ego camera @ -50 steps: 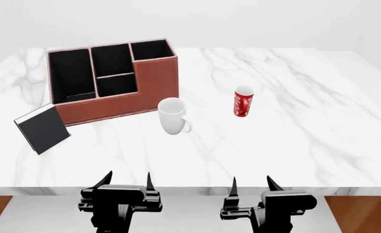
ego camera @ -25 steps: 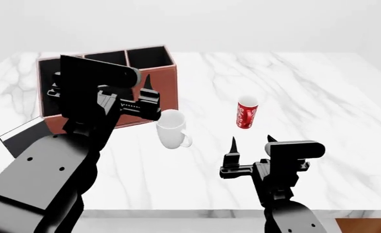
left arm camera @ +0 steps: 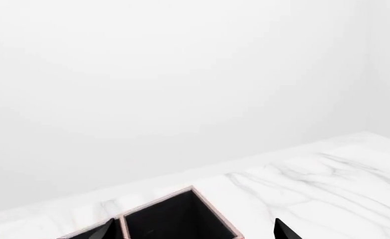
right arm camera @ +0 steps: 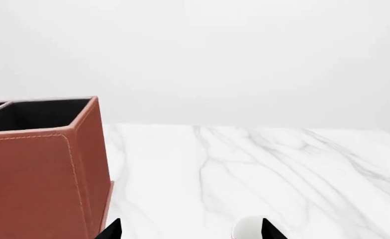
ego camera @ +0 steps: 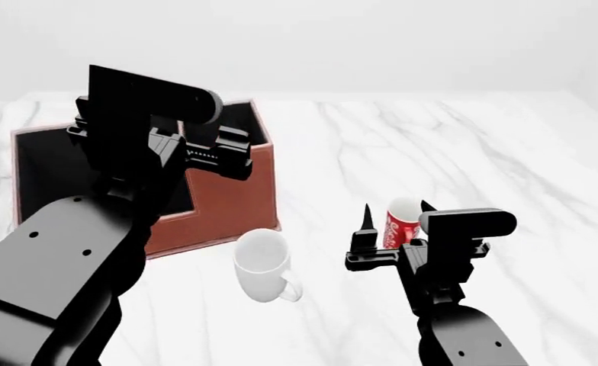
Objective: Pick up the red mug and place it to the right of the caddy.
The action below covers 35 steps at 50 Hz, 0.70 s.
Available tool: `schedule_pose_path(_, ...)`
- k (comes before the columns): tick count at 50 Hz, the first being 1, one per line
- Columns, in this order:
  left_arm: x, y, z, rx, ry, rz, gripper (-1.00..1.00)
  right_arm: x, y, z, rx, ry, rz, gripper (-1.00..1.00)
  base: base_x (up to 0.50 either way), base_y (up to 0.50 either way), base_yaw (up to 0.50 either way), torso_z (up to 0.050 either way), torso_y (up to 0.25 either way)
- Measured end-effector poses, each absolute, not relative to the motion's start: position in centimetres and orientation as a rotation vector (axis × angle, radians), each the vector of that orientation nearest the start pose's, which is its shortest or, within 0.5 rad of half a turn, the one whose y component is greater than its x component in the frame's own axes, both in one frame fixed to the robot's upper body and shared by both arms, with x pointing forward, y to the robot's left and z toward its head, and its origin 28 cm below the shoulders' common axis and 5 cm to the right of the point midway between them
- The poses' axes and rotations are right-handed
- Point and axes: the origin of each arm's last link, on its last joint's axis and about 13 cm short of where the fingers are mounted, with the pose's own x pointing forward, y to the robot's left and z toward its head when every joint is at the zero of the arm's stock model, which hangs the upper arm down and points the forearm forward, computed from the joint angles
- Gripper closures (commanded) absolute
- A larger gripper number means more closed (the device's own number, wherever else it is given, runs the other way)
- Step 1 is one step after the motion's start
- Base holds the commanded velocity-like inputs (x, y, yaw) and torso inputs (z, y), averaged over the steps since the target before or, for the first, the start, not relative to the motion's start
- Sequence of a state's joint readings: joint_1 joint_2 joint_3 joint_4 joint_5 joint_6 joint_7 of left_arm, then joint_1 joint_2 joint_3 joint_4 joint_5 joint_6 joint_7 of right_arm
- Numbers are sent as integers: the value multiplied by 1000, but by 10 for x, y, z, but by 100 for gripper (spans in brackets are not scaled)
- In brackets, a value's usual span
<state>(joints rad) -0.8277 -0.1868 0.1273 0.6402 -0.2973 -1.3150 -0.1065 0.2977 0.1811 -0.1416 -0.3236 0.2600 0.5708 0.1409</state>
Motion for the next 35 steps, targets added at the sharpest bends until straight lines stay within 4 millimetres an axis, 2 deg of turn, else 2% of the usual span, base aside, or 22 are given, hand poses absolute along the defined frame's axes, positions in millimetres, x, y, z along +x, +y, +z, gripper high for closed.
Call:
schedule_pose_path(26,265,205,250,159,-117,-153,-100,257,-96,109,5,-6,111,-100,500,0,0,0,2)
schedule_pose_path(35,265,206,250,158,-118,-152,-100,257,-96,108,5,-7,111,-100,18,0,0,0,1)
